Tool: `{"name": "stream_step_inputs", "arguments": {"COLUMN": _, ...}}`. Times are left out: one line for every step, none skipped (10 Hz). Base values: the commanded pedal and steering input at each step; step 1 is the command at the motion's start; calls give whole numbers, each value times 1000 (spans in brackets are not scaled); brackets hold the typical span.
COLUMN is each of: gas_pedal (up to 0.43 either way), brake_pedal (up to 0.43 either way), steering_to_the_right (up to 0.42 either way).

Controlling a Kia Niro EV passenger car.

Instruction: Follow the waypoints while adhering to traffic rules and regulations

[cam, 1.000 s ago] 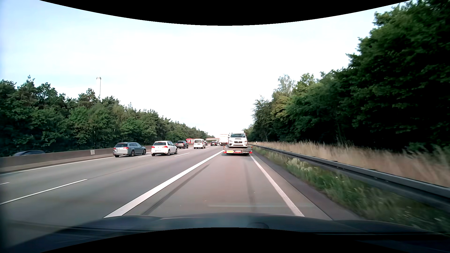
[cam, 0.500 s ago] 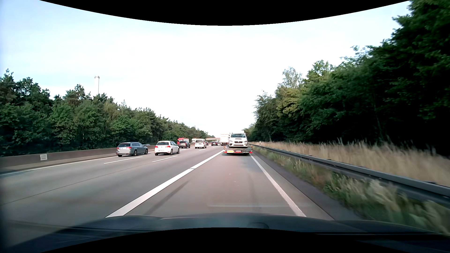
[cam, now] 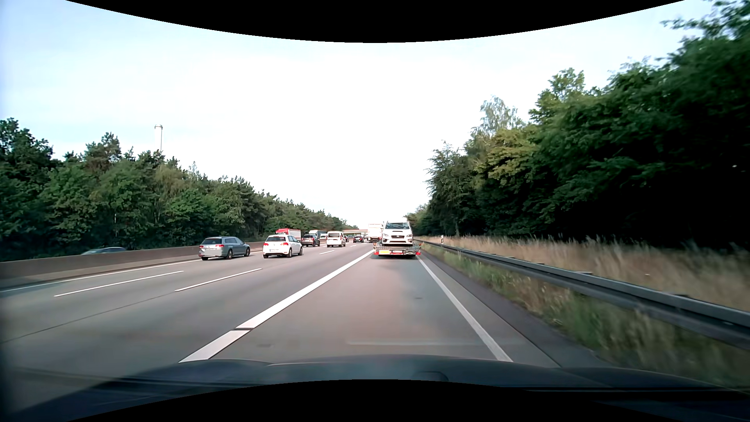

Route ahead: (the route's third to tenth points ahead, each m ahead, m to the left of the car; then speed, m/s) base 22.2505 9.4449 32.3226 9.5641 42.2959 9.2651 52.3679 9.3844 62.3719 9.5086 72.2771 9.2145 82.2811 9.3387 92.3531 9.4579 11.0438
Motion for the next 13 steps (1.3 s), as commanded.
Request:
{"name": "stream_step_inputs", "arguments": {"gas_pedal": 67, "brake_pedal": 0, "steering_to_the_right": -5}}
{"name": "stream_step_inputs", "arguments": {"gas_pedal": 67, "brake_pedal": 0, "steering_to_the_right": -5}}
{"name": "stream_step_inputs", "arguments": {"gas_pedal": 67, "brake_pedal": 0, "steering_to_the_right": -5}}
{"name": "stream_step_inputs", "arguments": {"gas_pedal": 67, "brake_pedal": 0, "steering_to_the_right": -5}}
{"name": "stream_step_inputs", "arguments": {"gas_pedal": 67, "brake_pedal": 0, "steering_to_the_right": -5}}
{"name": "stream_step_inputs", "arguments": {"gas_pedal": 67, "brake_pedal": 0, "steering_to_the_right": -5}}
{"name": "stream_step_inputs", "arguments": {"gas_pedal": 79, "brake_pedal": 0, "steering_to_the_right": -5}}
{"name": "stream_step_inputs", "arguments": {"gas_pedal": 79, "brake_pedal": 0, "steering_to_the_right": -5}}
{"name": "stream_step_inputs", "arguments": {"gas_pedal": 79, "brake_pedal": 0, "steering_to_the_right": -5}}
{"name": "stream_step_inputs", "arguments": {"gas_pedal": 79, "brake_pedal": 0, "steering_to_the_right": -5}}
{"name": "stream_step_inputs", "arguments": {"gas_pedal": 79, "brake_pedal": 0, "steering_to_the_right": -5}}
{"name": "stream_step_inputs", "arguments": {"gas_pedal": 79, "brake_pedal": 0, "steering_to_the_right": -5}}
{"name": "stream_step_inputs", "arguments": {"gas_pedal": 79, "brake_pedal": 0, "steering_to_the_right": -5}}
